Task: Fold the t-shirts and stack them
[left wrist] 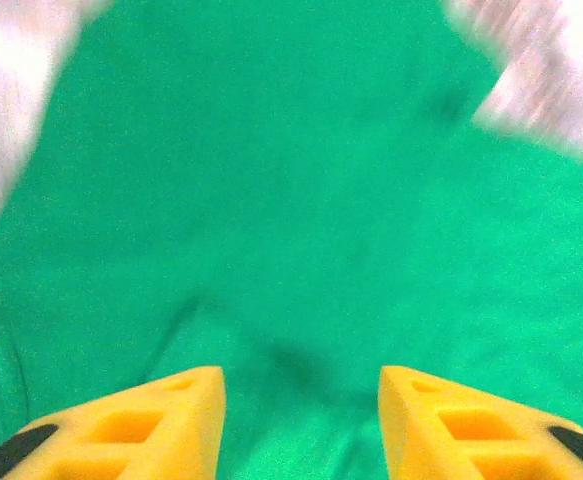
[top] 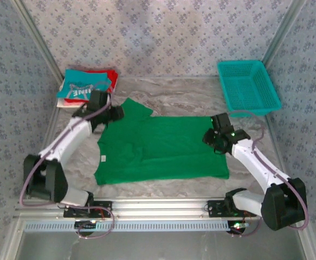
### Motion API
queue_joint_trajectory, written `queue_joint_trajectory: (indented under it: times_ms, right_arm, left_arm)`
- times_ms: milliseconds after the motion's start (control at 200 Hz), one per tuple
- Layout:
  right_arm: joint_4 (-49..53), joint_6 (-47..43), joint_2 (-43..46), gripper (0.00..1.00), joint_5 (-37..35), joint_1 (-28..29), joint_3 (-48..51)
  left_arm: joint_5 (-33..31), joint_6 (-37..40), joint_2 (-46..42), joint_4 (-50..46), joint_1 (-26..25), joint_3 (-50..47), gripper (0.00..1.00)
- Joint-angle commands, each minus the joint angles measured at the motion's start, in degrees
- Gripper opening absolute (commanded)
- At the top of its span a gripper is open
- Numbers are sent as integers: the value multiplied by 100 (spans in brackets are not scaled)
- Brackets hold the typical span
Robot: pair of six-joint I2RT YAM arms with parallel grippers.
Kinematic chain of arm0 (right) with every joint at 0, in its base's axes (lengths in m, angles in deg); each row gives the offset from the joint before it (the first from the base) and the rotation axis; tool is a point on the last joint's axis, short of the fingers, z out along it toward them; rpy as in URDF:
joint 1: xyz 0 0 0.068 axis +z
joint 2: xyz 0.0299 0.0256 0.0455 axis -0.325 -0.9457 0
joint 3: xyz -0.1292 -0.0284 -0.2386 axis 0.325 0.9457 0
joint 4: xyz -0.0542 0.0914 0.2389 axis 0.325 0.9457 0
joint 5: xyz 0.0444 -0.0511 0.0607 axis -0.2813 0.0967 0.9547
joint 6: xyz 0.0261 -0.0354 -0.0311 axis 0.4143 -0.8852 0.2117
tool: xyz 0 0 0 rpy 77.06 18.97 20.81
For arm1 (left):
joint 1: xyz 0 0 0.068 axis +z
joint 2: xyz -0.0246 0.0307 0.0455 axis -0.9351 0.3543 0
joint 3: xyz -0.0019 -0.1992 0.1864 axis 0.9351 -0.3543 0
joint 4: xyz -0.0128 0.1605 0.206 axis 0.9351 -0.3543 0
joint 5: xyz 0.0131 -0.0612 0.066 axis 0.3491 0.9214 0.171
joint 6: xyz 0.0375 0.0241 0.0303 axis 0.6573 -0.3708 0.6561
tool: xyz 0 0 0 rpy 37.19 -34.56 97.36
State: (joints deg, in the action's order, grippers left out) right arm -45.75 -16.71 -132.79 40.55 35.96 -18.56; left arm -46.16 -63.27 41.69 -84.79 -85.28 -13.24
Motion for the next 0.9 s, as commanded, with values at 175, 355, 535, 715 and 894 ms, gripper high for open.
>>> queue_joint_trajectory:
  times_ms: [175, 355, 535, 715, 894]
  right_arm:
    - [-1054, -766, -676, 43, -111, -210, -847]
    - [-835, -916, -626, 44, -118, -230, -787]
    - [-860, -918, -206, 46, -154, -341, -330]
    - [-940, -893, -8, 47, -85, -449, -75]
    - [-944, -948, -9, 47, -26, -501, -120]
  left_arm:
    - [-619, 816, 3443, -1742, 118, 4284, 50]
    - [-770, 691, 5338, -2915, 124, 6652, 51]
    - [-755, 716, 6254, -3349, 100, 7631, 52]
    - [-632, 752, 6523, -3273, 124, 7628, 56]
    - [-477, 751, 6753, -3223, 196, 7649, 59]
